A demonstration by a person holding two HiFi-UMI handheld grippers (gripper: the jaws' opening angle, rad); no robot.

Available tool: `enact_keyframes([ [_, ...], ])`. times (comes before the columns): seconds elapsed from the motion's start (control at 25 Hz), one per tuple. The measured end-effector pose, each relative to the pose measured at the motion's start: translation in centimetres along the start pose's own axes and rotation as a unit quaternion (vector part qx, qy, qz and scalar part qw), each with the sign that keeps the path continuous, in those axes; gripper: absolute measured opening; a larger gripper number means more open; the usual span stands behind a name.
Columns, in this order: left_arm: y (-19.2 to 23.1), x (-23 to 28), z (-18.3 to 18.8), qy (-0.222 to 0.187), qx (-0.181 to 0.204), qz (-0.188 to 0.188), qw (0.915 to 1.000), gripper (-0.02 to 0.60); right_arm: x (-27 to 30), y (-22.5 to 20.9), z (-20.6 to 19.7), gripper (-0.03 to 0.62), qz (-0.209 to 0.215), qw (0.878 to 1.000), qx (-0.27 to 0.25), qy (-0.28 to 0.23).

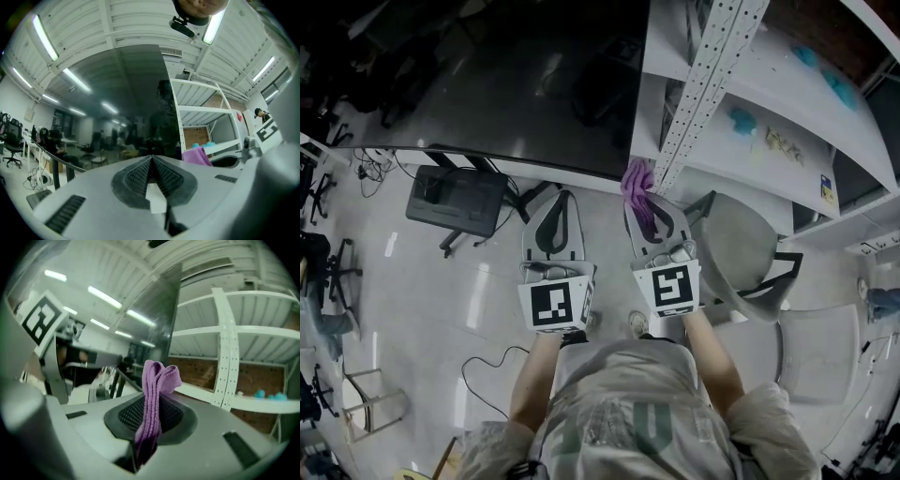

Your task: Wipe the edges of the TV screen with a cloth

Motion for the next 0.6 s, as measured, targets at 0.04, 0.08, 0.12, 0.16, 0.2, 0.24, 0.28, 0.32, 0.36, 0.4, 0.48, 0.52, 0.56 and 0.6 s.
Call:
enact_keyframes([
  [0.04,0.1,-0.2,0.7,-0.004,-0.001,0.001,1.0,0.015,-0.7,0.2,1.4,0.061,-0.011,0.999,0.046,-0.027],
  [0.08,0.2,-0.5,1.5,-0.009,0.001,0.0,1.0,0.015,-1.4,0.4,2.5,0.061,-0.014,0.995,0.083,-0.049],
  [0.12,0.3,-0.9,2.2,-0.015,0.005,-0.002,0.9999,0.015,-1.9,0.8,3.6,0.061,-0.007,0.992,0.107,-0.065],
  [0.16,0.6,-1.6,2.9,-0.019,0.008,-0.002,0.9998,0.015,-2.1,1.4,4.6,0.061,0.01,0.989,0.125,-0.08],
  [0.2,0.9,-2.4,3.5,-0.022,0.008,0.003,0.9997,0.015,-2.2,2.2,5.6,0.061,0.032,0.986,0.137,-0.095],
  [0.24,1.4,-3.4,3.9,-0.022,0.005,0.011,0.9997,0.015,-2.2,3.1,6.5,0.061,0.053,0.982,0.145,-0.108],
  [0.28,1.9,-4.5,4.1,-0.021,0.001,0.024,0.9995,0.015,-2.0,4.0,7.3,0.061,0.071,0.979,0.152,-0.119],
  [0.32,2.3,-5.4,4.3,-0.019,-0.001,0.037,0.9992,0.015,-1.8,4.9,8.0,0.061,0.086,0.975,0.158,-0.128],
  [0.36,2.8,-6.2,4.2,-0.016,-0.001,0.049,0.9987,0.015,-1.6,5.6,8.4,0.061,0.097,0.973,0.161,-0.132],
  [0.4,3.1,-6.9,4.0,-0.012,0.003,0.062,0.998,0.015,-1.4,6.3,8.5,0.061,0.104,0.973,0.161,-0.132],
  [0.48,3.9,-8.1,3.2,-0.002,0.008,0.089,0.996,0.015,-1.2,7.4,8.0,0.061,0.119,0.972,0.164,-0.122],
  [0.52,4.3,-8.7,2.8,0.003,0.006,0.102,0.9947,0.015,-1.2,7.9,7.7,0.061,0.129,0.971,0.167,-0.116],
  [0.56,4.7,-9.2,2.5,0.007,0.001,0.114,0.9934,0.015,-1.1,8.4,7.3,0.061,0.141,0.97,0.167,-0.109],
  [0.6,5.0,-9.7,2.2,0.01,-0.004,0.125,0.9921,0.015,-1.0,8.7,6.9,0.061,0.151,0.969,0.165,-0.101],
])
Point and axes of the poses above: the fingertips, and each gripper's own axes: x forward along the fingers, y to its left, z out of its top, the point moved 8 cm from there along -x, backward along the fingers
